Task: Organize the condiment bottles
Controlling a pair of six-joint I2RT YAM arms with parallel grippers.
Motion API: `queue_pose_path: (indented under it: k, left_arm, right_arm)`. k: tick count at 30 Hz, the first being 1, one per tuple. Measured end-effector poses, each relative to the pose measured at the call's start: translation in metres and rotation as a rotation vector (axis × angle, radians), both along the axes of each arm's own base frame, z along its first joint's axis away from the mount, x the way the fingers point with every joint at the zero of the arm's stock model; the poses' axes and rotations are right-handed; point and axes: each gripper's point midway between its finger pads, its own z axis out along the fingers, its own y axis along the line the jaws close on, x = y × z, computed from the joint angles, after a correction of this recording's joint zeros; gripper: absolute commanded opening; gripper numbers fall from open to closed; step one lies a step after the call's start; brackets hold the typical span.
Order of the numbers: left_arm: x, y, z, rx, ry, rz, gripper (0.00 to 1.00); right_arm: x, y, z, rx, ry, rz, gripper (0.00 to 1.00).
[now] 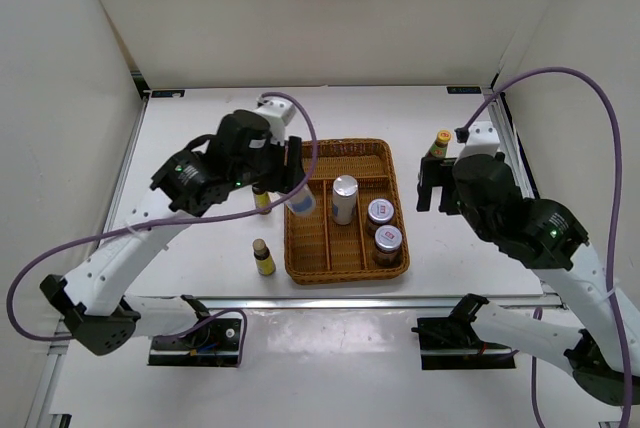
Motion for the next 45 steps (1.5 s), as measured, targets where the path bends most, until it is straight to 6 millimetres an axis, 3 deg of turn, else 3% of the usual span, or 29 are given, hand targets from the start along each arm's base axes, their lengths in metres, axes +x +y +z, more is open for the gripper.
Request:
queue_pose_path:
  k: [6, 12, 19, 23, 27, 30, 32, 33, 34, 36, 37, 41, 45]
  left_arm:
    - [-0.016, -0.050, -0.030, 0.017, 0.076, -0.097, 0.21]
    - [-0.030, -0.080, -0.070, 0.065, 0.113, -0.140, 0.21]
    - [-0.037, -0.120, -0.101, 0.117, 0.100, -0.173, 0.21]
    - [-0.036, -0.133, -0.119, 0.137, 0.102, -0.171, 0.21]
    - [-0.034, -0.134, -0.141, 0.171, 0.115, -0.147, 0.22]
    - [-0.033, -0.132, -0.157, 0.205, 0.133, -0.131, 0.29]
    - [-0.029, -0.136, -0.157, 0.193, 0.119, -0.122, 0.42]
    - [-0.028, -0.136, -0.157, 0.193, 0.117, -0.120, 0.52]
    - [-0.028, -0.136, -0.157, 0.192, 0.115, -0.117, 0.71]
    - [-0.027, -0.137, -0.157, 0.193, 0.110, -0.116, 0.83]
    - [-0.027, -0.137, -0.156, 0.194, 0.105, -0.114, 1.00]
    - [-0.025, -0.135, -0.148, 0.200, 0.076, -0.099, 1.00]
    - [-0.022, -0.115, -0.109, 0.196, 0.002, -0.064, 1.00]
  right_arm:
    - [-0.006, -0.011, -0.002, -0.018, 0.004, -0.016, 1.00]
    - [-0.012, -0.020, -0.004, -0.030, 0.006, -0.028, 1.00]
    - [-0.020, -0.031, -0.005, -0.040, 0.008, -0.041, 1.00]
    - [-0.024, -0.034, -0.006, -0.028, 0.015, -0.047, 1.00]
    - [-0.030, -0.037, -0.009, -0.014, 0.027, -0.049, 1.00]
    - [-0.035, -0.041, -0.013, -0.005, 0.033, -0.050, 1.00]
    - [-0.037, -0.043, -0.014, -0.003, 0.038, -0.049, 1.00]
    - [-0.038, -0.043, -0.014, 0.001, 0.038, -0.047, 1.00]
    - [-0.039, -0.043, -0.014, 0.005, 0.037, -0.046, 1.00]
    - [-0.040, -0.043, -0.013, 0.011, 0.038, -0.045, 1.00]
    - [-0.040, -0.043, -0.014, 0.011, 0.041, -0.044, 1.00]
    - [-0.042, -0.042, -0.017, 0.016, 0.056, -0.040, 1.00]
    - [-0.047, -0.036, -0.031, 0.028, 0.103, -0.025, 1.00]
